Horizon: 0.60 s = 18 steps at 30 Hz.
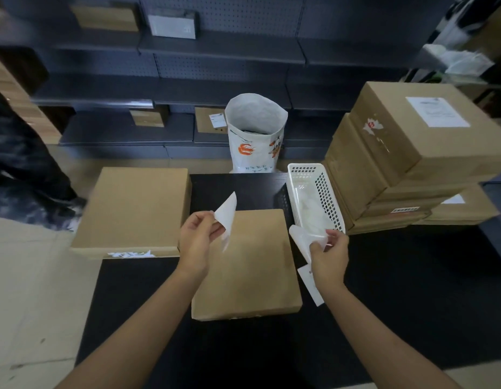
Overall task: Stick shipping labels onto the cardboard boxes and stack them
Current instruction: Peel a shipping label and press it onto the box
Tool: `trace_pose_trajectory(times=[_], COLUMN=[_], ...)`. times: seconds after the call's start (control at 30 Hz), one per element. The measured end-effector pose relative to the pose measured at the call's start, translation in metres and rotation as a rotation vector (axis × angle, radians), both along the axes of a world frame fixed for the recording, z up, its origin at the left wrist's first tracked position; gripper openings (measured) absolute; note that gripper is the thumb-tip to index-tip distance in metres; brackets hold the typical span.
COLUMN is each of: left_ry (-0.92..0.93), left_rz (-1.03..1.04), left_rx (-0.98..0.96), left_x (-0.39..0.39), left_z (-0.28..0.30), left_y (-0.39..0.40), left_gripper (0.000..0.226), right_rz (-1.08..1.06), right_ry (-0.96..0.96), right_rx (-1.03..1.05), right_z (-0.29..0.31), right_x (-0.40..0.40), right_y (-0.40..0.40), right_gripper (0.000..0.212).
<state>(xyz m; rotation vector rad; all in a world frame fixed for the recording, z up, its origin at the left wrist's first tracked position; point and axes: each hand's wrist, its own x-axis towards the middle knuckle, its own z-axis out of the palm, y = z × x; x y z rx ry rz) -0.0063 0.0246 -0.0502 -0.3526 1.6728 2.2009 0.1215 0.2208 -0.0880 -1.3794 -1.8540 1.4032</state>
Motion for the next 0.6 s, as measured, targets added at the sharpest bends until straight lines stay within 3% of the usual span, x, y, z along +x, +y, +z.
trace_pose_trajectory(times=[0.1, 0.27, 0.6], left_ry=[0.019, 0.001, -0.017], left_rz=[-0.058, -0.091, -0.101], left_rx=[-0.016, -0.092, -0.207], left_x=[0.006, 0.014, 0.025], left_z=[-0.002, -0.011, -0.016], left_y=[0.011, 0.028, 0.085], left_gripper=[0.017, 0.020, 0.019], right_rz=[-0.044, -0.001, 0.172], right_ry=[0.039, 0.008, -0.099], right_rx=[0.005, 0.035, 0.077], right_z=[0.002, -0.007, -0.021], right_x=[-0.008, -0.030, -0.075], right_y=[0.015, 0.048, 0.111], right_gripper=[0.038, 0.014, 0.017])
